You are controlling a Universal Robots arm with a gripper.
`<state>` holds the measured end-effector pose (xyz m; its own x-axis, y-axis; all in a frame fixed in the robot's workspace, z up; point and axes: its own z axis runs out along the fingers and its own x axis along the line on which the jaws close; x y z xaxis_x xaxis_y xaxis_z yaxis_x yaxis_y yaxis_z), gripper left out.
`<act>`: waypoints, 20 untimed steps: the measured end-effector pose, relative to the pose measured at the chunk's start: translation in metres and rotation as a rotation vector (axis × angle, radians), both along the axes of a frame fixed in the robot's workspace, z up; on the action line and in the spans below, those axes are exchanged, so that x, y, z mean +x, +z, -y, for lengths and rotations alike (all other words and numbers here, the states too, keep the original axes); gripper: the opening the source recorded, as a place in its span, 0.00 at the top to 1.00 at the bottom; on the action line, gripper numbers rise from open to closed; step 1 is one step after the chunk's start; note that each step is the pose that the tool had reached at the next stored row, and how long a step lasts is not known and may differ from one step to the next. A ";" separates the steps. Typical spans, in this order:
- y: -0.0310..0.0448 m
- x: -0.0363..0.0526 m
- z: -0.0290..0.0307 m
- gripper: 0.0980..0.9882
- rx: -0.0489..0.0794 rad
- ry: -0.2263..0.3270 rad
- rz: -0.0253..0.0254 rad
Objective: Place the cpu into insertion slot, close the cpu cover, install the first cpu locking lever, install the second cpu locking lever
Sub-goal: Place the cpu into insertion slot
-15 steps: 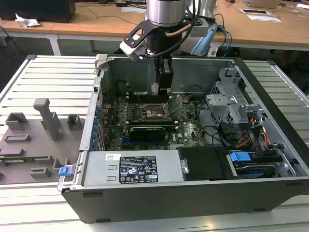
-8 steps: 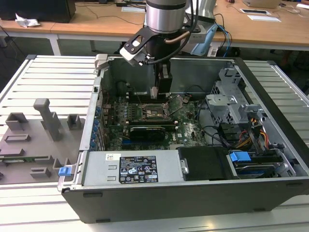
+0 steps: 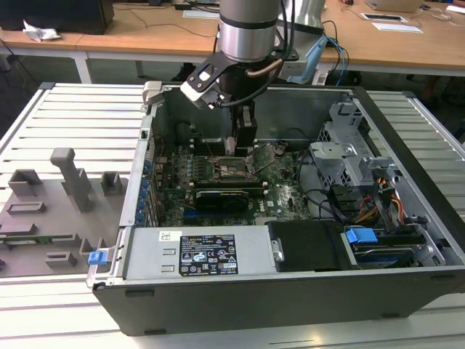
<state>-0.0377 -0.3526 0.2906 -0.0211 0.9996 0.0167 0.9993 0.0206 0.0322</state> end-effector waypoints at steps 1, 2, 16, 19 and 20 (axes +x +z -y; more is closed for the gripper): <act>-0.0019 0.0000 -0.0001 0.51 0.000 0.000 0.0000; -0.0044 -0.0001 -0.0007 0.51 0.000 0.000 -0.0001; -0.0332 0.0000 -0.0170 0.51 0.000 -0.004 0.0016; -0.0427 0.0000 -0.0184 0.51 0.000 -0.003 0.0015; -0.0464 0.0000 -0.0191 0.51 0.000 -0.003 0.0017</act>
